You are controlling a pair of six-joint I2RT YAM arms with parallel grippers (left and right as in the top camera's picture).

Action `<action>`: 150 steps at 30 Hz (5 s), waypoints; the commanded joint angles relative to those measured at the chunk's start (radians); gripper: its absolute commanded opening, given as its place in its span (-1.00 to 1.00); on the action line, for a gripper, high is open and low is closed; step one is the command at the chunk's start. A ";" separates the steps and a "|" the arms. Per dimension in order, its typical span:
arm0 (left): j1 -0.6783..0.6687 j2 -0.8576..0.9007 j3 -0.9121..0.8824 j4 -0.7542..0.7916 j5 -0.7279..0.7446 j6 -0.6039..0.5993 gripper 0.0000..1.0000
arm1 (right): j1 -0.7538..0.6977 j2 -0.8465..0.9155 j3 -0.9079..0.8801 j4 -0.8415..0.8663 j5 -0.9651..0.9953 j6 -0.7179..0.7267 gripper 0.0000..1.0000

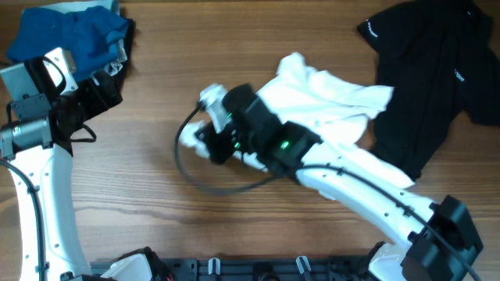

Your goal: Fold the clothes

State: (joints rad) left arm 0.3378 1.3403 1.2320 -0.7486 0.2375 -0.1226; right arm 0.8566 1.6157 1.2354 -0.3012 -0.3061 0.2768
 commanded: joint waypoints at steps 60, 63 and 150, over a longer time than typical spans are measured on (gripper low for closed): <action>-0.546 0.143 -0.510 -0.129 -0.071 -0.462 0.03 | -0.569 -0.060 0.021 -0.385 0.153 0.012 0.99; -0.546 0.143 -0.510 -0.117 -0.071 -0.462 -0.27 | -0.569 -0.060 0.021 -0.385 0.153 0.011 0.99; -0.354 -0.253 0.222 0.024 -0.347 -0.300 -0.92 | -0.805 -0.101 0.130 -0.457 -0.102 -0.225 -0.92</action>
State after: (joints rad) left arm -0.0200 1.1461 1.4357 -0.7315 -0.0864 -0.4458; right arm 0.0967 1.5391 1.2671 -0.7586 -0.4026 0.1295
